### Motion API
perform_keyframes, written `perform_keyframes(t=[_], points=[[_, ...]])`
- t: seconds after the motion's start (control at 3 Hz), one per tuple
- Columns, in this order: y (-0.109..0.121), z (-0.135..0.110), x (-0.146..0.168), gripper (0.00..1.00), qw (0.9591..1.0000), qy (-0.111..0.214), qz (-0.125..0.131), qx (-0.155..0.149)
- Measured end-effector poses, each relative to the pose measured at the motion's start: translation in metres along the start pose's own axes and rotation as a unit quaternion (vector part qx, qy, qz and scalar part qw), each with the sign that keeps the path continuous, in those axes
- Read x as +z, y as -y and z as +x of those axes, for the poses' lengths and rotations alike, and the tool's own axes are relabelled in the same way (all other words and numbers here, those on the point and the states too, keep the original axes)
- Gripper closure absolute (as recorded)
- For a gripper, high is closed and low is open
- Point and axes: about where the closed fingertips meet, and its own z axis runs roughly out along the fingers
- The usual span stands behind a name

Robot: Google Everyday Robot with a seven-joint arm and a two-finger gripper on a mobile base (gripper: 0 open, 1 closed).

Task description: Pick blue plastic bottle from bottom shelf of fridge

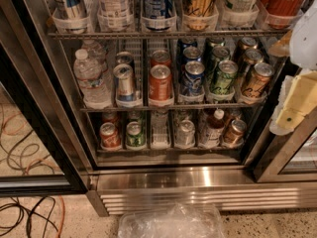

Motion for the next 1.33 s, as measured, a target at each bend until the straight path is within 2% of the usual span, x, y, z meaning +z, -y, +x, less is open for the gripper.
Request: perform_keyframes(t=[0.33,0.67,1.0,1.33], points=[[0.000,0.000,0.000,0.00,1.0000,0.000,0.000,0.000],[0.000,-0.002,0.008,0.00,0.9996,0.022,0.015,0.003],[-0.008,-0.012,0.033,0.00,0.9974,0.057,0.043,0.003],[-0.026,-0.014,0.072,0.00,0.9955,0.070,0.061,0.018]])
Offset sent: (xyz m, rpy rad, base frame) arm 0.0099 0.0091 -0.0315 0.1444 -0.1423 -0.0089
